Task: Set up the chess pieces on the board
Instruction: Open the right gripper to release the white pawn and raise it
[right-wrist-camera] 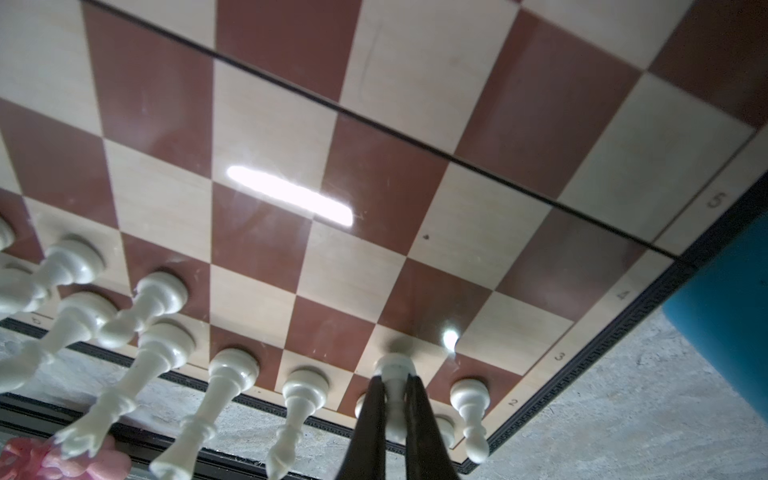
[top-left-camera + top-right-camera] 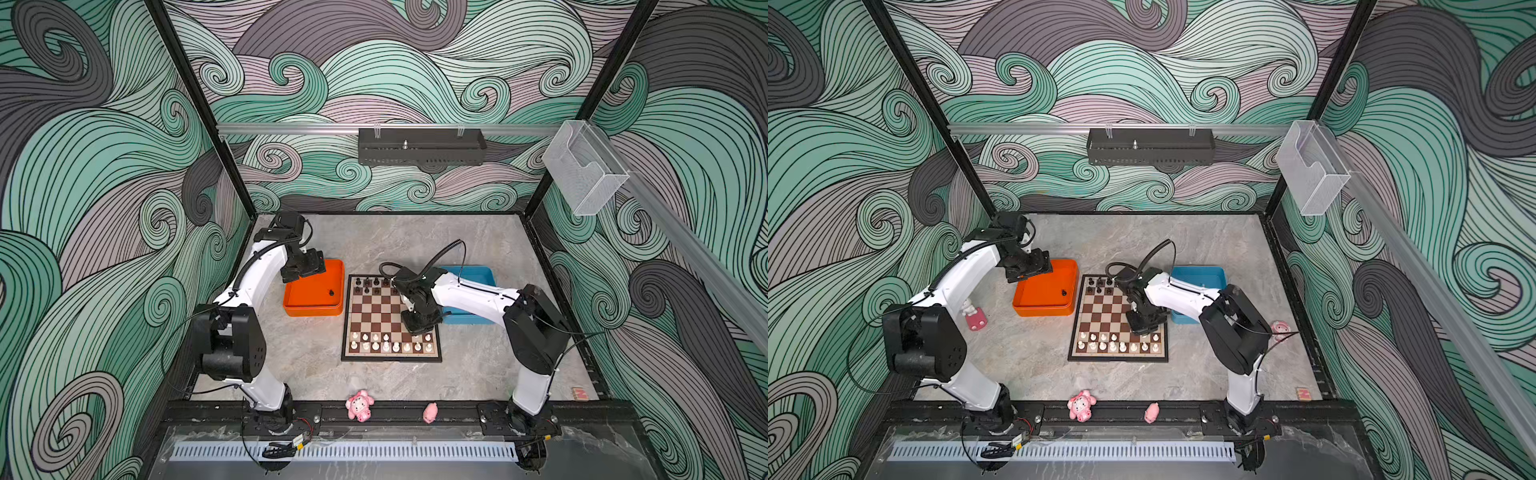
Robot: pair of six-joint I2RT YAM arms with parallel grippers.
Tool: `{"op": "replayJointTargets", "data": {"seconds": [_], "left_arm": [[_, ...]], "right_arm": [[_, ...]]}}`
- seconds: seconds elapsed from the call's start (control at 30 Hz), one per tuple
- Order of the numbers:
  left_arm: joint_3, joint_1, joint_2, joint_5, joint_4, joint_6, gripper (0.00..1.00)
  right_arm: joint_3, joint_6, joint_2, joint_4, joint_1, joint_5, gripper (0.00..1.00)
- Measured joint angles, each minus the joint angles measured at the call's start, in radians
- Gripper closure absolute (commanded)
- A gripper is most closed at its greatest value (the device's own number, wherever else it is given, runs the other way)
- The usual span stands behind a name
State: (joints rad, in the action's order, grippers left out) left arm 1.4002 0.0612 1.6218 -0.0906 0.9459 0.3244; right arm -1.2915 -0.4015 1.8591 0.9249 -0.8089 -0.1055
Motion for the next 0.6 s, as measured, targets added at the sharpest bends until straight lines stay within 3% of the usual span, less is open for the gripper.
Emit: {"op": "replayJointTargets", "data": {"seconds": [0.3,0.6], "left_arm": [[0.0,0.0,0.0,-0.002,-0.001,0.0,0.16],[0.0,0.0,0.005,-0.007,-0.002,0.0,0.16]], "right_arm": [[0.007,-0.003,0.008,0.002,0.0,0.0,0.91],[0.007,-0.003,0.008,0.003,0.0,0.0,0.83]]}}
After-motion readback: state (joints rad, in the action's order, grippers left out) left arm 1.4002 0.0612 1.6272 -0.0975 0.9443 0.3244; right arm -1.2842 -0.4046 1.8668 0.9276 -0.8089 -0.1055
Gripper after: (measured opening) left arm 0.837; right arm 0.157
